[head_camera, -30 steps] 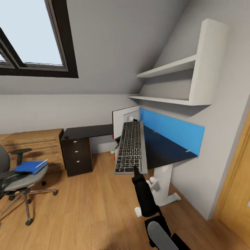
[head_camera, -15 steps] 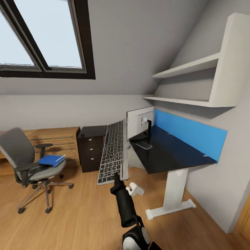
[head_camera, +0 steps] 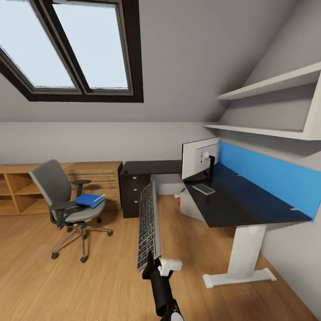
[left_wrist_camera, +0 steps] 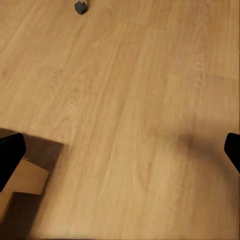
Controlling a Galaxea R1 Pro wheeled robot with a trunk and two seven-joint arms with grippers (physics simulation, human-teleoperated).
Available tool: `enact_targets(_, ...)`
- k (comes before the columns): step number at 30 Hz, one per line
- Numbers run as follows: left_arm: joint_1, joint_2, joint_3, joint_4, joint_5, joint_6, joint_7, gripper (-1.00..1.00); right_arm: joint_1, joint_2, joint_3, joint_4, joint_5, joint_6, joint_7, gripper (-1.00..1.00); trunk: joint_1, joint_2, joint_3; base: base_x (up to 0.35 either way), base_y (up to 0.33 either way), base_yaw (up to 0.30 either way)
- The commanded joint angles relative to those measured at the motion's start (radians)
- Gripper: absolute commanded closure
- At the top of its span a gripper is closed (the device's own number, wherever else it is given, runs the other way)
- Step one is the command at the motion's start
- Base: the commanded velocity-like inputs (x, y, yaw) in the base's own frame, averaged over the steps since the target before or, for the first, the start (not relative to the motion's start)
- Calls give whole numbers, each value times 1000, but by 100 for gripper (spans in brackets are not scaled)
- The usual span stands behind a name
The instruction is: In the bedroom, organize the workspace by keeping the computer under the desk, ensuring the monitor is on the desk, placing the keyboard on the desk next to the monitor, placing the mouse on the desk next to the keyboard, moving the folder from the swivel chair onto the desk next to the mouse, stacking the notebook on top of the folder with the pen on top of the notebook, and positioning the swivel chair next to the desk.
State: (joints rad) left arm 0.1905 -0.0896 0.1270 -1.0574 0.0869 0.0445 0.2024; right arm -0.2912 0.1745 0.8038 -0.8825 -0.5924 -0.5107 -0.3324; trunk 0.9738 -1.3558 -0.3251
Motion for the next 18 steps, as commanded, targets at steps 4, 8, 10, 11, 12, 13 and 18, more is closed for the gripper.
enact_targets(4,0,1,1,-3,9,5,2,-100,-18,0,-1,163,12,-195,-2,100,0,-1,-1,0,0,284)
enact_targets(8,0,1,0,-3,8,5,2,-100,-22,0,-21,324,11,-314,-2,100,0,-1,-1,0,0,282)
enact_targets(10,1,1,0,-3,8,5,2,-100,-24,0,-32,404,12,-333,-2,100,0,-1,-1,0,0,285)
enact_targets(11,0,0,0,-3,8,5,2,-100,-24,0,-36,459,12,-340,-2,100,0,-1,-1,0,0,285)
enact_targets(12,0,-1,0,-3,8,5,2,-100,-24,0,-39,496,12,-342,-2,100,0,-1,-1,0,0,285)
enact_targets(13,1,-1,-1,-3,8,5,2,-100,-25,-2,-41,544,11,-346,-2,100,0,-1,-1,0,0,282)
enact_targets(18,0,-1,-1,-3,8,5,2,-100,-25,-64,-38,604,12,-351,2,100,0,-1,-2,0,0,201)
